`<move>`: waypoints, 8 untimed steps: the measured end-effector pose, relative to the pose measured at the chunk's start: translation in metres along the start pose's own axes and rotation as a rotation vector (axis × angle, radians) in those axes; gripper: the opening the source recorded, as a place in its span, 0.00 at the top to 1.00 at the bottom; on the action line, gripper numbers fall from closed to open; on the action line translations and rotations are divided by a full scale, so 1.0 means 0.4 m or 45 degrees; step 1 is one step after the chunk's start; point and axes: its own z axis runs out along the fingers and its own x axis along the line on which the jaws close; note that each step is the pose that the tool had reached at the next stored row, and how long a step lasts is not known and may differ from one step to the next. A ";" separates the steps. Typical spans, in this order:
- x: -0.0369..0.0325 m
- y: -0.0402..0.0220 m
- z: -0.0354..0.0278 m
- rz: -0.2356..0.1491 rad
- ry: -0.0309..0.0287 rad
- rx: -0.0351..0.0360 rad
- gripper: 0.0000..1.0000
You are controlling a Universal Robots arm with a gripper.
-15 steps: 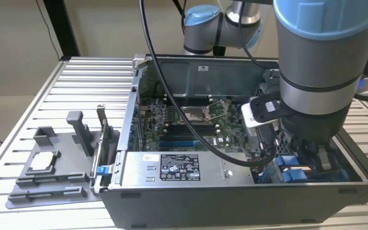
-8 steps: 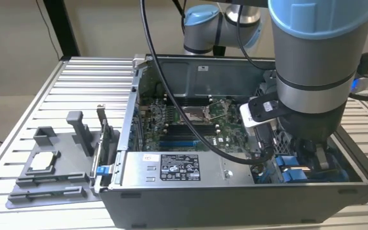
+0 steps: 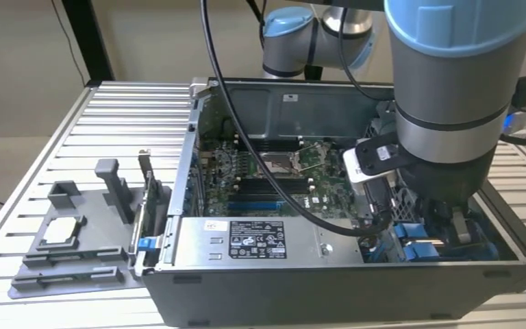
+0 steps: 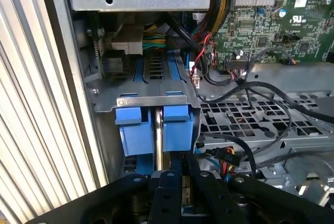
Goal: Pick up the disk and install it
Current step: 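Insert the second disk wire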
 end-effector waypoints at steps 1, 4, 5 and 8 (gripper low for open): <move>0.000 -0.002 -0.005 0.002 -0.0042 0.0005 0.00; -0.003 -0.017 -0.036 0.002 -0.0021 0.0007 0.00; -0.004 -0.022 -0.046 0.003 -0.0024 0.0009 0.00; -0.007 -0.036 -0.077 0.005 -0.0010 0.0010 0.00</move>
